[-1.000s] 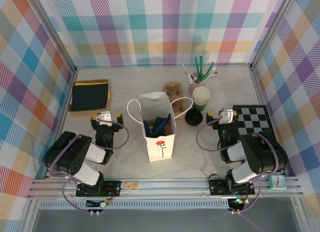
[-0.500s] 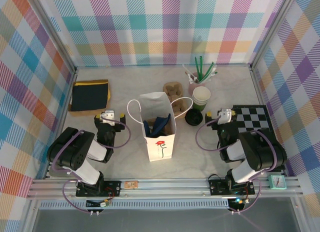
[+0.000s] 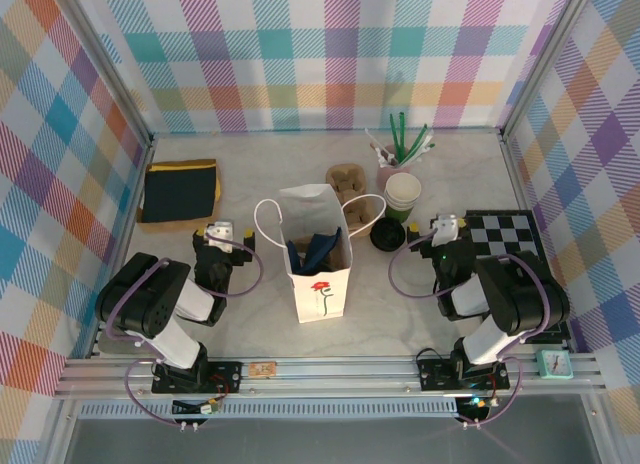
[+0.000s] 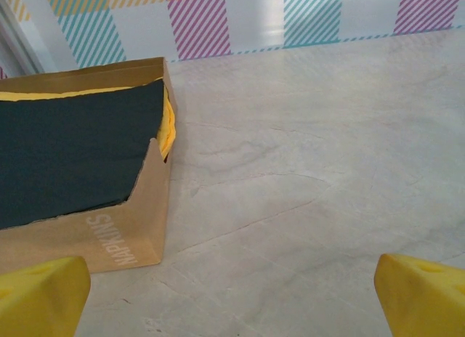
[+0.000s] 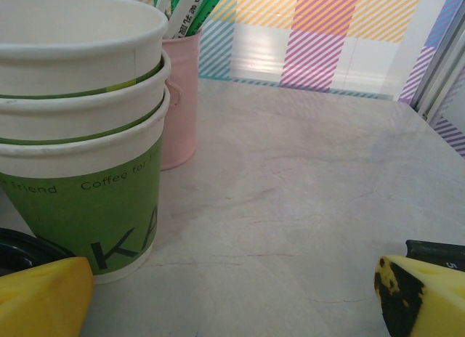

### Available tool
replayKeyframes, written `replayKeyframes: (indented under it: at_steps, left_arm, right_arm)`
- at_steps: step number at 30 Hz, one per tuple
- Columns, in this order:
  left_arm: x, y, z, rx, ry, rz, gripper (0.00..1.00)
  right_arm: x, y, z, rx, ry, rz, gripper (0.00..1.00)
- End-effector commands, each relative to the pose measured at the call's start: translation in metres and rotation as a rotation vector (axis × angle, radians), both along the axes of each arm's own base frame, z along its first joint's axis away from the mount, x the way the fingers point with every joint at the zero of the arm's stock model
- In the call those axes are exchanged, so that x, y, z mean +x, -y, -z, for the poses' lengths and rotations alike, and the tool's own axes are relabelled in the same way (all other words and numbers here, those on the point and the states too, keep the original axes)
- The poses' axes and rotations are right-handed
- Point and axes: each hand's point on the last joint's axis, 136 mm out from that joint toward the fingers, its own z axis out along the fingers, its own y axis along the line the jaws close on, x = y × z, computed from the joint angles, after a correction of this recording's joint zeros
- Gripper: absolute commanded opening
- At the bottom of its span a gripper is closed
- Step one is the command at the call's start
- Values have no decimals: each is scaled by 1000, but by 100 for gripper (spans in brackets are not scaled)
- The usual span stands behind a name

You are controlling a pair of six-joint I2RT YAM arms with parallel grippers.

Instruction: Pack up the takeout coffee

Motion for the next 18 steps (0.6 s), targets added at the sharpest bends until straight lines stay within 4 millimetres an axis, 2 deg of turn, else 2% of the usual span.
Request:
replayKeyframes:
  at_steps: [1, 8, 14, 18]
  left_arm:
    - [8, 0, -10, -13, 39, 9, 100]
    - [20, -4, -6, -39, -23, 4, 100]
    - [46, -21, 6, -139, -174, -19, 100]
    - [47, -26, 8, -167, -187, -25, 100]
  right_arm:
    - [10, 4, -8, 14, 2, 20, 99]
    - [34, 25, 4, 106, -144, 105, 99]
    - [35, 28, 6, 119, -158, 105, 99]
    - [35, 28, 5, 120, -161, 102, 99]
